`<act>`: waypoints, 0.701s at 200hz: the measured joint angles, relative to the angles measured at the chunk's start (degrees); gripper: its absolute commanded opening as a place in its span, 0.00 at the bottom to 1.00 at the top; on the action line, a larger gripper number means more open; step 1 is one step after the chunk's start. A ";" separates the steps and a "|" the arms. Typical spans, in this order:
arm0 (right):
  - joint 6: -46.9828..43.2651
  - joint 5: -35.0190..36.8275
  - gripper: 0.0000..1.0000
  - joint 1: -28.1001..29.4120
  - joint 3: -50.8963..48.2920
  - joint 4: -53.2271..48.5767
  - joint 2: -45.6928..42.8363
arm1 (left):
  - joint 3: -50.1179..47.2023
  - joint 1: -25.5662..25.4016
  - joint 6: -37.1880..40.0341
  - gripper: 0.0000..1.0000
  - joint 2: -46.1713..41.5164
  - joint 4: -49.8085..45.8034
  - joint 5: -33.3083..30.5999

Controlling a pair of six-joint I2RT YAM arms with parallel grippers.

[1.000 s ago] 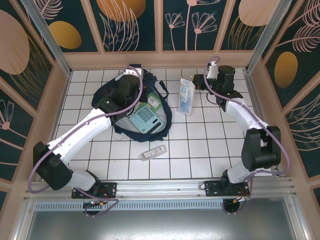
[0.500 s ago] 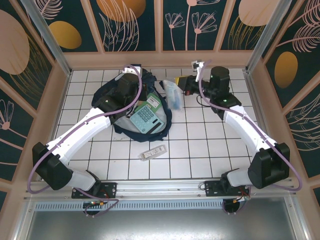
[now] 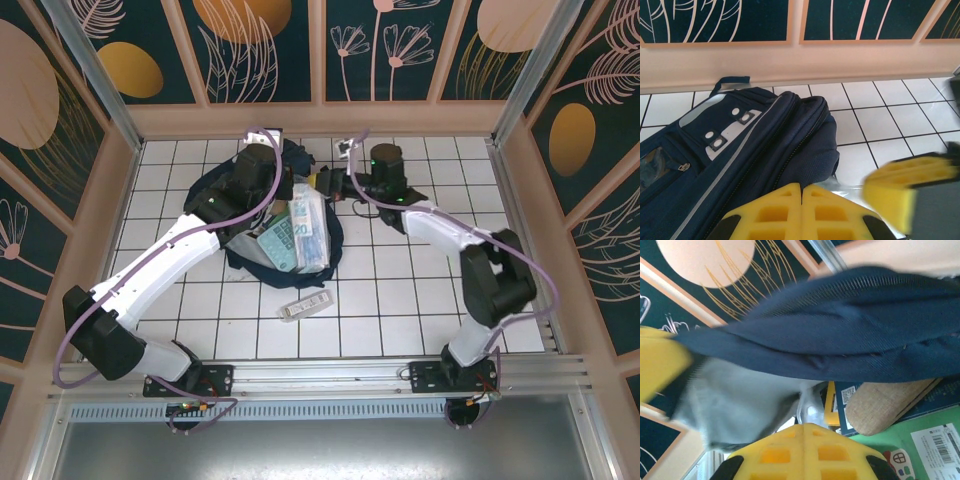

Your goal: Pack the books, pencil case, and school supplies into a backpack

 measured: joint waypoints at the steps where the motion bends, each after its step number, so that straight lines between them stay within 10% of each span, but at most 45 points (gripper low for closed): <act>1: 0.07 -0.02 0.00 0.09 0.04 0.07 0.20 | 0.00 0.00 0.00 0.00 0.00 0.00 0.00; 55: 4.70 3.23 0.00 4.52 5.07 5.40 9.62 | 0.90 0.00 0.00 0.00 0.00 -0.61 0.20; 69: 5.84 4.66 0.47 4.68 6.40 5.55 11.52 | 0.96 0.00 0.00 0.00 0.07 -0.70 0.39; 86: 5.73 6.82 0.73 4.66 6.82 5.49 12.70 | 0.94 0.00 0.00 0.00 0.15 -0.74 0.44; 140: 3.72 12.68 0.80 4.44 0.50 3.76 7.39 | 0.94 0.00 0.44 0.00 0.15 -0.74 0.39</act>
